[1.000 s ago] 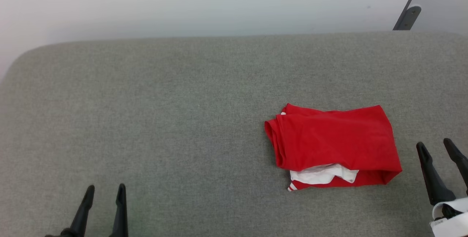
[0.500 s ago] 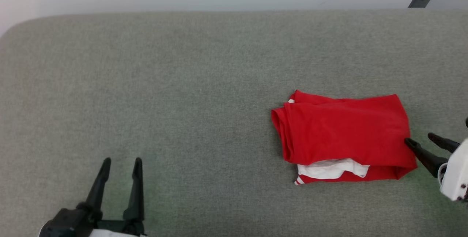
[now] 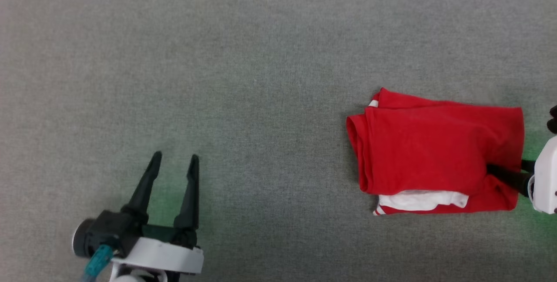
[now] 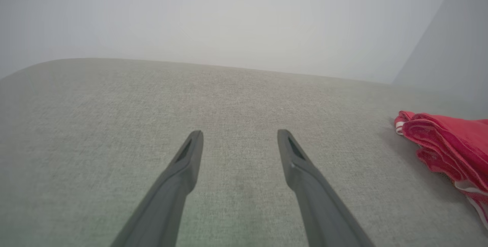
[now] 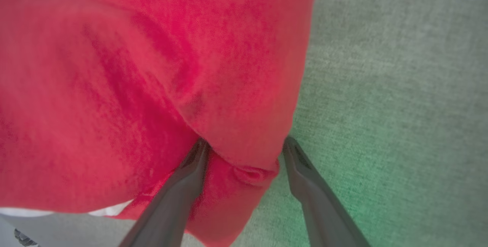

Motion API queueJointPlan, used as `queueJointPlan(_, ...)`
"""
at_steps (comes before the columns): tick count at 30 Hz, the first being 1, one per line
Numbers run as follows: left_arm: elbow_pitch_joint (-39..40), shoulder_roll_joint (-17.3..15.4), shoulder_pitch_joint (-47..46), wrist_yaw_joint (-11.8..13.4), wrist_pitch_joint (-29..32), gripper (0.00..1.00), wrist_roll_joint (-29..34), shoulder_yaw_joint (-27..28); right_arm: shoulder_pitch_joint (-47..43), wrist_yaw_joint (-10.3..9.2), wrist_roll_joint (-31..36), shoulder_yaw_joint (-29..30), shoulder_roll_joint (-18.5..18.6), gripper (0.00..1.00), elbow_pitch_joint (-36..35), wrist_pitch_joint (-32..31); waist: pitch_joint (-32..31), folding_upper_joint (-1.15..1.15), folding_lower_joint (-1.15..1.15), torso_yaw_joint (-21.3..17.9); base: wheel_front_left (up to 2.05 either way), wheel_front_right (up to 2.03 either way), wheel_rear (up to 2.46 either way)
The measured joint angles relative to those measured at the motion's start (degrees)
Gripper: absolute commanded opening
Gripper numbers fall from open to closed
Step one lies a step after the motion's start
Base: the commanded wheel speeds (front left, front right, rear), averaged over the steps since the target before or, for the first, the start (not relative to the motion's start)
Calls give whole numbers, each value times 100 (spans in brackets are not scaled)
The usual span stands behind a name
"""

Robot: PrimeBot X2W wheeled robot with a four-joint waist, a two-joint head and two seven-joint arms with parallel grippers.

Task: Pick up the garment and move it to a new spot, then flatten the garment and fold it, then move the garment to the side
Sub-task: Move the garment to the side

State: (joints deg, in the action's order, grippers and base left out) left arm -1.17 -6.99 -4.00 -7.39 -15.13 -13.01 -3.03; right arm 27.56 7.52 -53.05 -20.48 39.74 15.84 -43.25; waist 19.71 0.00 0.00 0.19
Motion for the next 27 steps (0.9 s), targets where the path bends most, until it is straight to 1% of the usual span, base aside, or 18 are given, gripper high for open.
queueJointPlan(1,-4,-41,-54,0,0,100,23,-51,2,0,-19,7,9,27,-20,88,47,0,0,12,0,0,0)
queueJointPlan(2,-2,-74,-105,0,0,100,86,-79,5,0,-44,18,5,0,-29,187,89,0,0,16,0,0,0)
queueJointPlan(5,66,-131,-215,-1,0,100,148,-52,46,3,-126,63,-66,0,-38,481,175,0,0,-43,0,0,0)
queueJointPlan(8,204,-223,-291,0,-1,100,272,0,52,10,-254,100,-142,0,-31,726,223,0,0,-188,0,0,0)
queueJointPlan(11,288,-246,-376,-1,0,100,164,-43,57,9,-346,188,-135,0,9,981,265,0,0,-394,0,0,0)
queueJointPlan(14,348,-437,-561,-1,0,100,219,-85,69,2,-367,341,-8,0,160,1271,335,0,0,-629,0,0,0)
queueJointPlan(21,275,-859,-1141,-1,0,100,419,-446,270,2,-283,573,199,0,700,2097,616,0,0,-1170,0,0,0)
queueJointPlan(27,83,-1369,-1821,-1,0,100,573,-888,681,2,-261,744,283,0,1354,2822,1002,0,0,-1543,0,0,0)
